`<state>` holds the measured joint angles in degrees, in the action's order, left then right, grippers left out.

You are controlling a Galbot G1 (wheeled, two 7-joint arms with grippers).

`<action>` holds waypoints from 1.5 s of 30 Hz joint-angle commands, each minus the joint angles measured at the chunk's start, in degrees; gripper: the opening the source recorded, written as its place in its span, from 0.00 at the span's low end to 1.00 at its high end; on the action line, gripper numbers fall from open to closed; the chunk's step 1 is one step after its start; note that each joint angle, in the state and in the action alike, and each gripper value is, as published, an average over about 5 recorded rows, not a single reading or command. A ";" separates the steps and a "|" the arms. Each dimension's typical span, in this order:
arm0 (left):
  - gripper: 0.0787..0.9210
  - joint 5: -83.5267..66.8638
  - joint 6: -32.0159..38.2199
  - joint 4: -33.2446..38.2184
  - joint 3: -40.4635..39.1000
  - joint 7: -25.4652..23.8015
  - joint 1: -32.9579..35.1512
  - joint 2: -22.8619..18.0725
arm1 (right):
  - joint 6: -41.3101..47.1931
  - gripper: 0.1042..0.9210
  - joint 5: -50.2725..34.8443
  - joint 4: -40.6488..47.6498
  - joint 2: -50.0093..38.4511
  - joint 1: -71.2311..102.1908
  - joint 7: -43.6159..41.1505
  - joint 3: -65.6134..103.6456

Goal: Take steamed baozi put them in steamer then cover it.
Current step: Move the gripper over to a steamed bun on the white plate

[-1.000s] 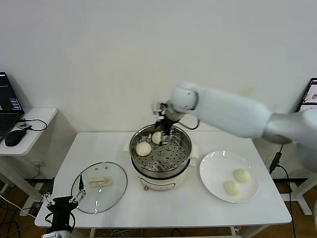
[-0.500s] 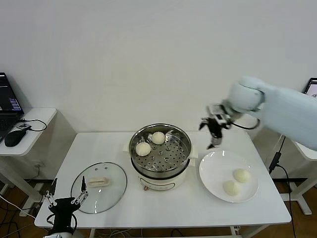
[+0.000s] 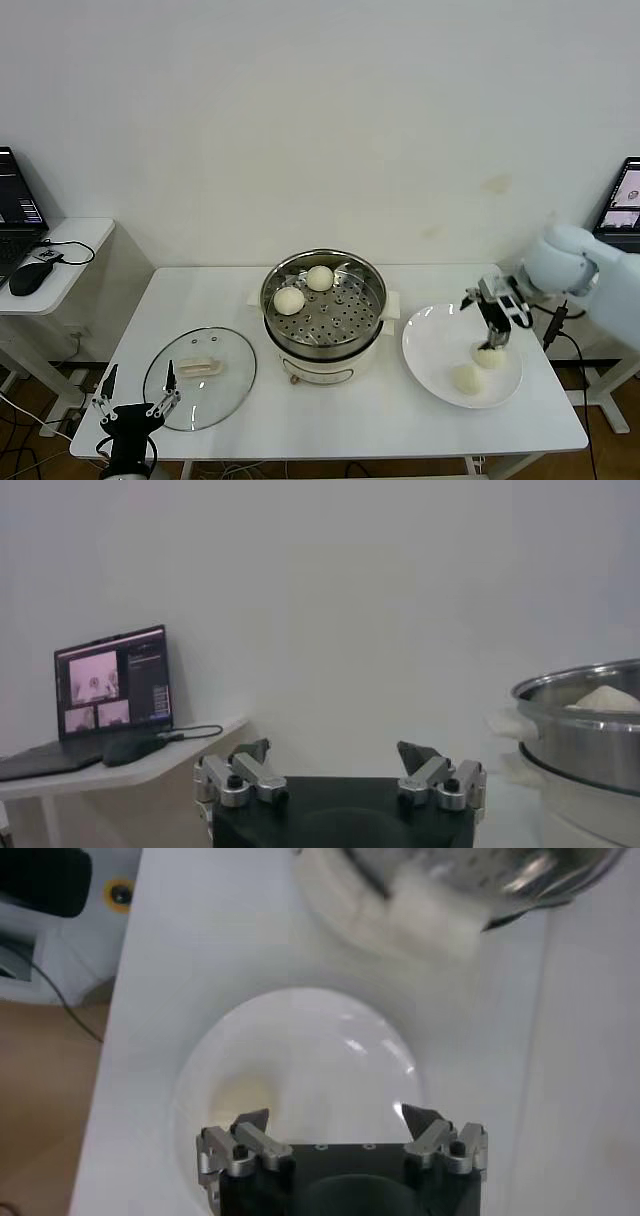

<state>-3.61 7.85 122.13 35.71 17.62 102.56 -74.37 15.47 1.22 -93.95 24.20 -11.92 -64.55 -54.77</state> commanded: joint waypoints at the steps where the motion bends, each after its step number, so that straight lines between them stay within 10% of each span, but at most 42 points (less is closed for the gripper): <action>1: 0.88 0.15 -0.13 -0.10 0.06 -0.04 0.02 -0.13 | -1.73 0.88 7.32 0.55 -3.07 19.96 0.61 12.98; 34: 0.88 0.22 -0.07 -1.48 0.73 0.01 0.21 -0.55 | -0.60 0.88 9.35 10.60 6.70 25.00 4.59 15.57; 45: 0.88 0.27 0.03 -1.43 0.59 0.08 0.21 -0.69 | -0.14 0.73 9.49 10.71 6.63 25.82 4.10 15.63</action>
<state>-3.38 7.87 120.62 36.32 17.68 102.76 -75.06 15.18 10.57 -83.64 30.38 13.32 -60.43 -39.43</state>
